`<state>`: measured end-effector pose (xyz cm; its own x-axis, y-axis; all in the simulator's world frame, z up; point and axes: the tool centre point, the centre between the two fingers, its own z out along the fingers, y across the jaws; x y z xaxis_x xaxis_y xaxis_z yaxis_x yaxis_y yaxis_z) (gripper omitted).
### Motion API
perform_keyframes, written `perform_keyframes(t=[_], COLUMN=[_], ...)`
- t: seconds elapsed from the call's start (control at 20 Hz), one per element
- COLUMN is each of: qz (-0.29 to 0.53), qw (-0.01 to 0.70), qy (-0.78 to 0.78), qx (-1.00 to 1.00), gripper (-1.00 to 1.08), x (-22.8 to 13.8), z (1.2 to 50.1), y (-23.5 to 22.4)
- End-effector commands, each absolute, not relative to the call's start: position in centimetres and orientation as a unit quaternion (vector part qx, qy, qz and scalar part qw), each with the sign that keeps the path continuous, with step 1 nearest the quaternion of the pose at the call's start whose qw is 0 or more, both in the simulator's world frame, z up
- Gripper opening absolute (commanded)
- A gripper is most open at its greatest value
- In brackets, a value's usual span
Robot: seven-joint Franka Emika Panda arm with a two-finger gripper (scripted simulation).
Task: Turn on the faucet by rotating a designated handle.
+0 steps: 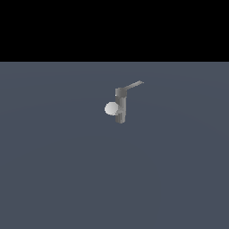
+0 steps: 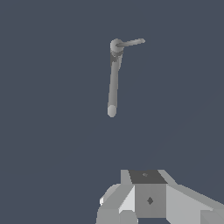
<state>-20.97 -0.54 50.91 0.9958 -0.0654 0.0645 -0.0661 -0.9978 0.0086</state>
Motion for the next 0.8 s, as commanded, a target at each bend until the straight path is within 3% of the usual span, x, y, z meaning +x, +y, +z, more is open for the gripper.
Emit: perform_keyframes(t=[0.0,0.75], qz=[0.03,0.011], qw=[-0.001,-0.037], qy=[-0.058,-0.271], qx=[0.998,0.962], gripper=[-1.0,-1.0], x=[-19.6,-7.9], z=[50.7,46.6], y=[-0.7,-2.7])
